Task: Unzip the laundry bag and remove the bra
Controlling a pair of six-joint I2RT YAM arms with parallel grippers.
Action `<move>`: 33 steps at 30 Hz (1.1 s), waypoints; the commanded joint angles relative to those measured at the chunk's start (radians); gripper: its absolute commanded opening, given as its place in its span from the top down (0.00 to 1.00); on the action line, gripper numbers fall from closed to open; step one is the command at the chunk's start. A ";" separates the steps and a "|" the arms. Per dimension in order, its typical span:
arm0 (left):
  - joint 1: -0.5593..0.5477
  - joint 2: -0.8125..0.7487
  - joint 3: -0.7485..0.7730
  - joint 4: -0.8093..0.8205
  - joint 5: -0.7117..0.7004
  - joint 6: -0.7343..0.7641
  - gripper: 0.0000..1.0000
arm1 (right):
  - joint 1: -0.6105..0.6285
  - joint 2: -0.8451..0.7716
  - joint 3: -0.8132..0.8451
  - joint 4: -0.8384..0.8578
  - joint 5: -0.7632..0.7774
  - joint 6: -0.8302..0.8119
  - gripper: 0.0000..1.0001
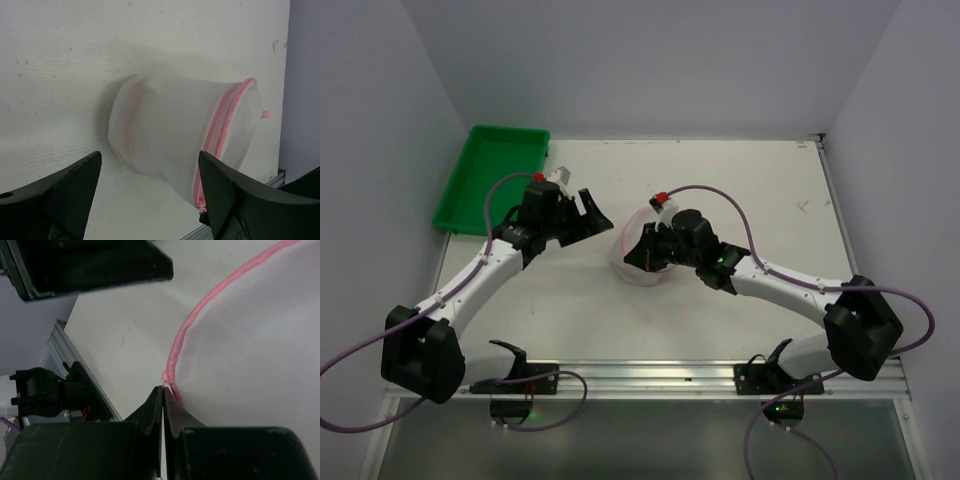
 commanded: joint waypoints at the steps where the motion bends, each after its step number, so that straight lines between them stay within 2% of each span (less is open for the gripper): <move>1: -0.053 -0.045 -0.078 0.060 0.022 -0.113 0.21 | 0.017 0.024 0.041 0.055 -0.009 0.018 1.00; 4: -0.144 -0.041 -0.072 0.112 0.013 -0.156 0.29 | 0.026 0.038 0.042 0.057 -0.010 0.016 1.00; 6: -0.167 -0.023 -0.058 0.129 0.004 -0.176 0.33 | 0.029 0.050 0.045 0.055 -0.013 0.015 1.00; 10: -0.181 0.017 -0.044 0.158 -0.005 -0.187 0.46 | 0.031 0.049 0.039 0.051 -0.012 0.018 1.00; 11: -0.182 0.023 -0.044 0.161 -0.005 -0.185 0.54 | 0.031 0.040 0.036 0.048 -0.003 0.015 1.00; 13: -0.184 0.039 -0.045 0.166 -0.004 -0.185 0.62 | 0.031 0.029 0.022 0.042 0.007 0.009 1.00; 15: -0.187 0.045 -0.045 0.169 -0.001 -0.179 0.75 | 0.031 0.014 0.015 0.037 0.013 0.002 1.00; 16: -0.188 0.047 -0.045 0.169 -0.008 -0.174 0.88 | 0.031 0.008 0.007 0.031 0.010 0.002 1.00; 18: -0.187 0.048 -0.039 0.158 -0.036 -0.156 0.99 | 0.032 -0.006 -0.002 0.023 0.011 -0.001 1.00; 23: -0.158 0.086 0.034 0.086 -0.077 -0.055 1.00 | 0.016 -0.129 -0.100 -0.064 0.071 -0.070 1.00; 27: -0.078 0.146 0.111 0.053 0.007 0.042 1.00 | -0.043 -0.230 -0.223 -0.113 0.074 -0.109 1.00; 31: -0.052 0.240 0.230 -0.004 0.091 0.186 1.00 | -0.044 -0.272 -0.237 -0.143 0.044 -0.143 1.00; 33: -0.052 0.289 0.284 -0.052 0.102 0.205 0.99 | -0.044 -0.247 -0.214 -0.127 0.024 -0.137 1.00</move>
